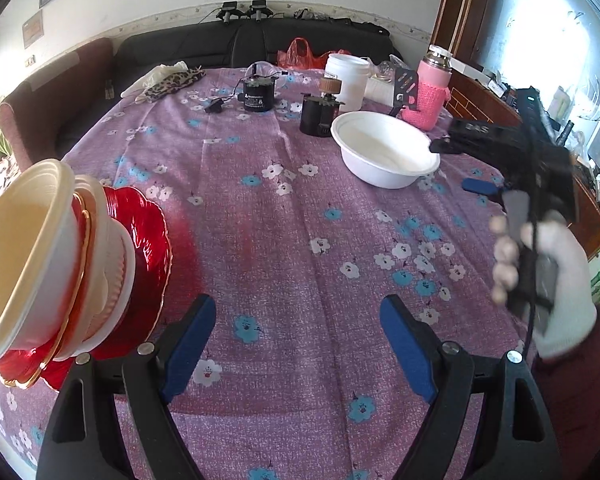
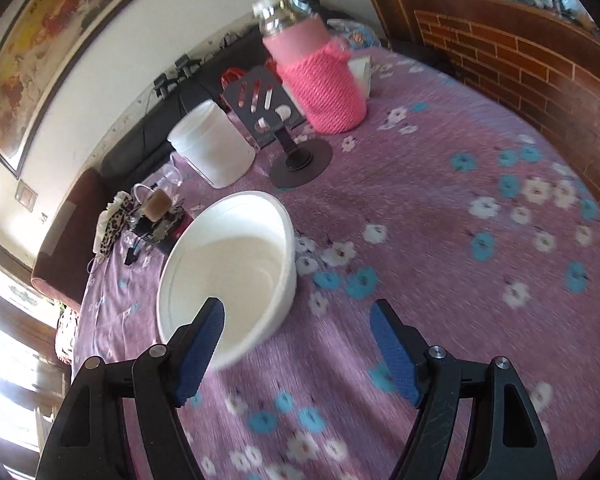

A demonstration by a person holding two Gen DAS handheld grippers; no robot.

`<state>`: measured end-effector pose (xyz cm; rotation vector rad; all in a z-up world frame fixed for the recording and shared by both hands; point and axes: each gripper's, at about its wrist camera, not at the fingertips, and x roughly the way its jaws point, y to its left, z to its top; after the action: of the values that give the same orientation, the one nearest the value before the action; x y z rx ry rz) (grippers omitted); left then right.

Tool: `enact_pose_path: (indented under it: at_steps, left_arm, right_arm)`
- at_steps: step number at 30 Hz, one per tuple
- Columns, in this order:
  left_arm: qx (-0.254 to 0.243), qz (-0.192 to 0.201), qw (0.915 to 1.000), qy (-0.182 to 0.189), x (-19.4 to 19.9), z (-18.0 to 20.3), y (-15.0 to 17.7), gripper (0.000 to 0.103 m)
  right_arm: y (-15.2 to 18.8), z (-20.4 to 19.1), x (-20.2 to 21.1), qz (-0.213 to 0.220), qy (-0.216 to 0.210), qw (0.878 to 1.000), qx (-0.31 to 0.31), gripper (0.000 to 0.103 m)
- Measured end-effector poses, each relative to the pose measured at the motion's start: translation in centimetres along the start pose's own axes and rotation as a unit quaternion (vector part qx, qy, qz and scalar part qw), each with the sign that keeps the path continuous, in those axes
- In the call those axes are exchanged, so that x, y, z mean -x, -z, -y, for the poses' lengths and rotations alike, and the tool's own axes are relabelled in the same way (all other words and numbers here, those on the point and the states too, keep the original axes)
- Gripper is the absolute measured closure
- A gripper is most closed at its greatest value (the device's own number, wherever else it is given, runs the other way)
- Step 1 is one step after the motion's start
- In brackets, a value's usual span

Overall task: Organize plates and bowls
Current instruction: 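Move both grippers to the remaining white bowl, then grasp the white bowl rim with both grippers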

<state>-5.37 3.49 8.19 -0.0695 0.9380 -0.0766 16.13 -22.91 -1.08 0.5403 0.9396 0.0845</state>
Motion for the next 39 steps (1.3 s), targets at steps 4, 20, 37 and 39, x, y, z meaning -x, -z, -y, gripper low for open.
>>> enact_pose_path:
  at_steps: [4,20,37,39]
  left_arm:
    - [0.012,-0.007,0.9997,0.018,-1.0,-0.4,-1.2,0.02]
    - [0.073,-0.012,0.9968,0.028,-10.4,1.1,-12.3,0.02]
    - [0.084,-0.054,0.9936,0.053,-19.6,3.6,-16.1,0.031]
    - [0.081,-0.061,0.9932,0.057,-20.0,3.8,-16.1,0.039]
  right_arm:
    - [-0.4,0.4,-2.3,-0.02,-0.012,0.999,-0.025,0.024]
    - [-0.1,2.4,-3.4,0.015,-0.063,0.998,-0.02,0.024]
    - [0.2,0.2,-3.9,0.032,-0.036,0.997,0.053,0.041]
    - [0.1,0.3,-4.2,0.025,-0.041,0.998,0.051,0.055]
